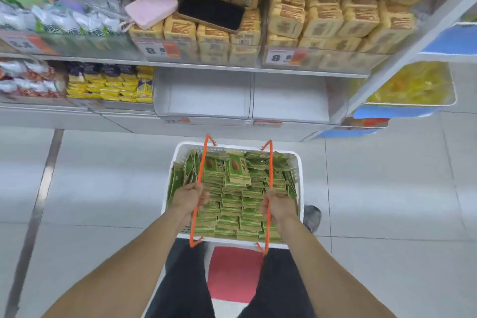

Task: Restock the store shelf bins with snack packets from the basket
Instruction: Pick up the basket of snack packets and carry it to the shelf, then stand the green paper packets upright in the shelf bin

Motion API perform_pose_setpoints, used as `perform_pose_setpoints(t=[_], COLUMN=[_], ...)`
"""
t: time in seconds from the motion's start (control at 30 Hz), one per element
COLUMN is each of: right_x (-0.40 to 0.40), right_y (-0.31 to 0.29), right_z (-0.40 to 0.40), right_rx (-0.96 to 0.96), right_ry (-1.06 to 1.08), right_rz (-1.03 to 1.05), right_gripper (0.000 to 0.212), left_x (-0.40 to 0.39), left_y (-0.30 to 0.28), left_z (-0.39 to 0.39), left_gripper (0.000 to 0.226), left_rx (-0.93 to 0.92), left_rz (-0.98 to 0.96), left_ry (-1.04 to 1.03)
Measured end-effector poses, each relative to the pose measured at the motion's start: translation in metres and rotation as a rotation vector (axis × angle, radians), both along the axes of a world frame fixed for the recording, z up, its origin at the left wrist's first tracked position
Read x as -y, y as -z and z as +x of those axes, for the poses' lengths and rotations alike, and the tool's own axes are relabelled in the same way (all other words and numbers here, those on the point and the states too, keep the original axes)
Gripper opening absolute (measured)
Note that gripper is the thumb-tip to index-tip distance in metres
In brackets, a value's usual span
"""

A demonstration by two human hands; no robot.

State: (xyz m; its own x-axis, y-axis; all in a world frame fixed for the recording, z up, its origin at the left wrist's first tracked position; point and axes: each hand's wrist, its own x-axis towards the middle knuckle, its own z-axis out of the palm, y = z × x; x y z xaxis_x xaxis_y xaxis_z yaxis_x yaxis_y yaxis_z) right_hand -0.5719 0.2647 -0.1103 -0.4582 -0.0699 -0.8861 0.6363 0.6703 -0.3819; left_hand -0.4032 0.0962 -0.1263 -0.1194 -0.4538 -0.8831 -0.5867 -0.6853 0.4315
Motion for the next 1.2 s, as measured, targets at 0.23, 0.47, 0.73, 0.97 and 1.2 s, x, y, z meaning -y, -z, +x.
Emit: perform_pose_setpoints(t=[0.23, 0.47, 0.73, 0.97, 1.2], right_x=[-0.004, -0.011, -0.039, -0.054, 0.003], right_y=[0.094, 0.168, 0.231, 0.251, 0.274], right_z=[-0.035, -0.047, -0.061, -0.093, -0.110], right_rx=[0.071, 0.018, 0.014, -0.350, -0.550], right_ry=[0.021, 0.032, 0.061, -0.144, -0.495], right_rz=[0.027, -0.003, 0.004, 0.389, 0.064], right_gripper=[0.042, 0.035, 0.020, 0.032, 0.024], left_x=[-0.023, -0.018, -0.008, 0.030, 0.040], left_y=[0.087, 0.157, 0.220, 0.249, 0.261], left_z=[-0.046, -0.051, -0.027, 0.006, -0.053], left_gripper=[0.014, 0.022, 0.029, 0.034, 0.035], left_rx=[0.092, 0.046, 0.106, 0.479, 0.222], left_rz=[0.002, 0.029, -0.086, -0.238, -0.424], left_ry=[-0.064, -0.081, -0.091, 0.182, 0.470])
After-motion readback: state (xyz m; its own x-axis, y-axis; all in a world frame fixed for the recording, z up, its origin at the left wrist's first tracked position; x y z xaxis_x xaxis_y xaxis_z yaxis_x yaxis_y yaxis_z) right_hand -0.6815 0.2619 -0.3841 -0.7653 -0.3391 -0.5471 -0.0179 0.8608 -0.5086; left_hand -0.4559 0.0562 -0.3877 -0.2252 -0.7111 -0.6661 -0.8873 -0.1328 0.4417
